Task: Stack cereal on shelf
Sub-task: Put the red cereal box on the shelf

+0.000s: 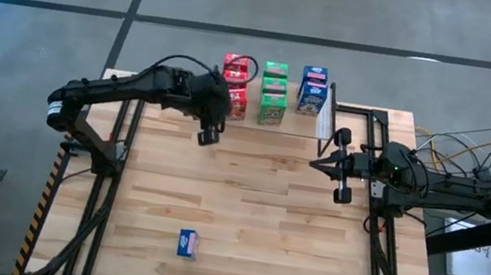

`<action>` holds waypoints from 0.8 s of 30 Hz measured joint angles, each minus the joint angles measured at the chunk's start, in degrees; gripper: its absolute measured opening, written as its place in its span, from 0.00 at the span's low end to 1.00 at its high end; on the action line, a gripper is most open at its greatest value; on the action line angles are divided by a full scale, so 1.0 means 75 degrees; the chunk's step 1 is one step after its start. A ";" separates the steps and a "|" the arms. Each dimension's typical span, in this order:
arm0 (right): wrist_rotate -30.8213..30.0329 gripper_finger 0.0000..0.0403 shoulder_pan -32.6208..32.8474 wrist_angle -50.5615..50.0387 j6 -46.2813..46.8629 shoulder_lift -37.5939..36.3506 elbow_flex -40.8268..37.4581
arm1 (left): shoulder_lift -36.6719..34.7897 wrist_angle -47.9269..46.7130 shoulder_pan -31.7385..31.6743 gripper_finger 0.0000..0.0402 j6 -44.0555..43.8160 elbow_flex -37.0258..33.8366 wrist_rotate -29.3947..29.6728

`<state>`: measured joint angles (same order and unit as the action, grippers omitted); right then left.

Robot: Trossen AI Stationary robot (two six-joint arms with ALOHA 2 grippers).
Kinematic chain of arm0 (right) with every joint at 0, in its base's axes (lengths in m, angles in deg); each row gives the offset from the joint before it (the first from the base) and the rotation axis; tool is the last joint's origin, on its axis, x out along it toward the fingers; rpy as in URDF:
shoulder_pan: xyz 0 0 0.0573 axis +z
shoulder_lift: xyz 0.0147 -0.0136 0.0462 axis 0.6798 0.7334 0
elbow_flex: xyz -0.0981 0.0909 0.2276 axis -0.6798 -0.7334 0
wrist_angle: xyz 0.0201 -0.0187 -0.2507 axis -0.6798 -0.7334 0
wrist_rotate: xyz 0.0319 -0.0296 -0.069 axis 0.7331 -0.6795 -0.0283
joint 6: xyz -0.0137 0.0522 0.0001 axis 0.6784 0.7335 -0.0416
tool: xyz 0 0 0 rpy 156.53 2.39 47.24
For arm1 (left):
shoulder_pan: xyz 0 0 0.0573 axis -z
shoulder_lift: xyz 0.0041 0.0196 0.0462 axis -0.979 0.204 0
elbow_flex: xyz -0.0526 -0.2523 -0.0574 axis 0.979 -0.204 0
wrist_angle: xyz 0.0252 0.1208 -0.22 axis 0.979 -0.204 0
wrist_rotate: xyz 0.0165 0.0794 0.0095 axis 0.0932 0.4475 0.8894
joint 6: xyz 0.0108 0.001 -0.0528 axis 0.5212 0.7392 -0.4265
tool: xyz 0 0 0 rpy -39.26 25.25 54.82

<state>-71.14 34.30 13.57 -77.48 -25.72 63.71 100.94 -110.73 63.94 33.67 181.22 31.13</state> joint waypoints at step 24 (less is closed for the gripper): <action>-0.0002 0.02 0.0000 0.0003 -0.0003 0.0000 -0.0003 | 0.0052 0.1093 0.0141 0.09 0.0423 -0.0435 0.1997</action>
<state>-71.16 34.29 13.60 -77.50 -25.72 63.68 101.33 -102.53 65.00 36.84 177.96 46.10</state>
